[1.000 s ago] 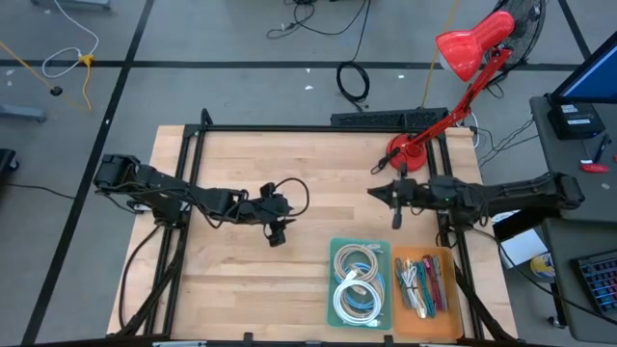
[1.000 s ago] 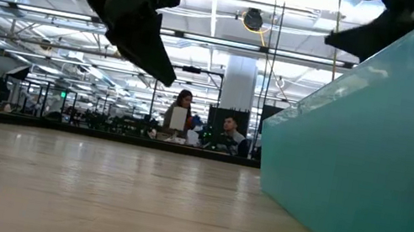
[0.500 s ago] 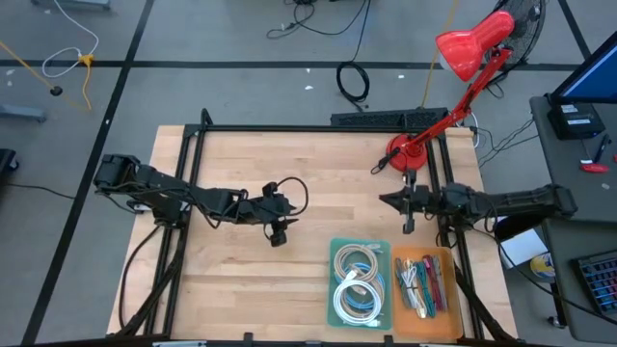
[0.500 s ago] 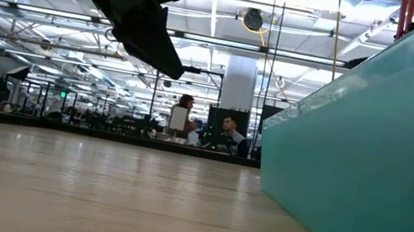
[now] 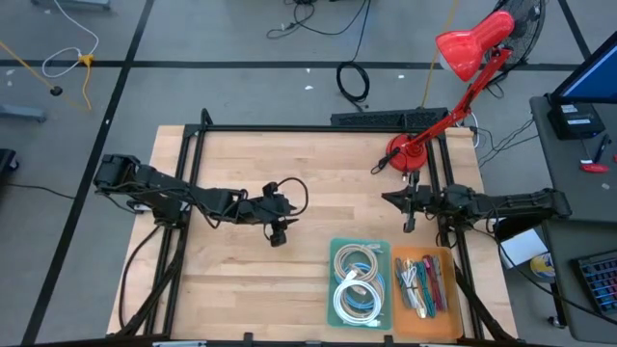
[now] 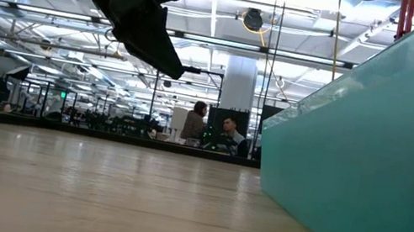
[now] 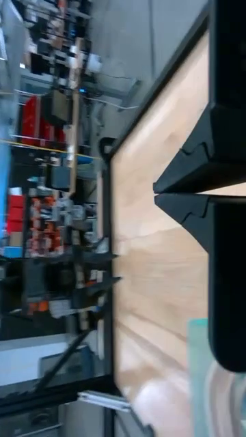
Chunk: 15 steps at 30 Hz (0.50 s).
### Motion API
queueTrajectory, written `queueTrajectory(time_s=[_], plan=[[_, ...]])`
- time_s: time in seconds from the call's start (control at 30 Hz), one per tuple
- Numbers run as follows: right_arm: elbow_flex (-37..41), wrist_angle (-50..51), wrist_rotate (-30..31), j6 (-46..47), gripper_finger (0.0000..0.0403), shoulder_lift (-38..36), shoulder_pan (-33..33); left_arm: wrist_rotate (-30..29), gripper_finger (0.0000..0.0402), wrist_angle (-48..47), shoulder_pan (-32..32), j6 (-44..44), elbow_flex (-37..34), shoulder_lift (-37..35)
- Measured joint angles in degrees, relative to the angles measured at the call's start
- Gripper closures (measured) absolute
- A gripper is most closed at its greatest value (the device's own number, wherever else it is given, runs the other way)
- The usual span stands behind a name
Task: Pick & Place USB Port
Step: Return to Home Position
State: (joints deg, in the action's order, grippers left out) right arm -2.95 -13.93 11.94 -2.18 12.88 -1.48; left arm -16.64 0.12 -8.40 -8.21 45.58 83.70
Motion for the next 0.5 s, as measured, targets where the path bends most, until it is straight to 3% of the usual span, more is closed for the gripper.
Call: queueTrajectory(time_s=[0.33, 0.5], plan=[[0.12, 6.32, -0.02, 6.31, 0.0403, 0.03, 0.00, -1.88, 0.0240, -0.68, 0.19, -2.63, -3.46, -0.03], [0.16, 7.28, 0.00, 7.50, 0.0403, 0.03, 0.00, -1.71, 0.0290, 2.70, 2.96, -5.07, -10.68, -0.02]])
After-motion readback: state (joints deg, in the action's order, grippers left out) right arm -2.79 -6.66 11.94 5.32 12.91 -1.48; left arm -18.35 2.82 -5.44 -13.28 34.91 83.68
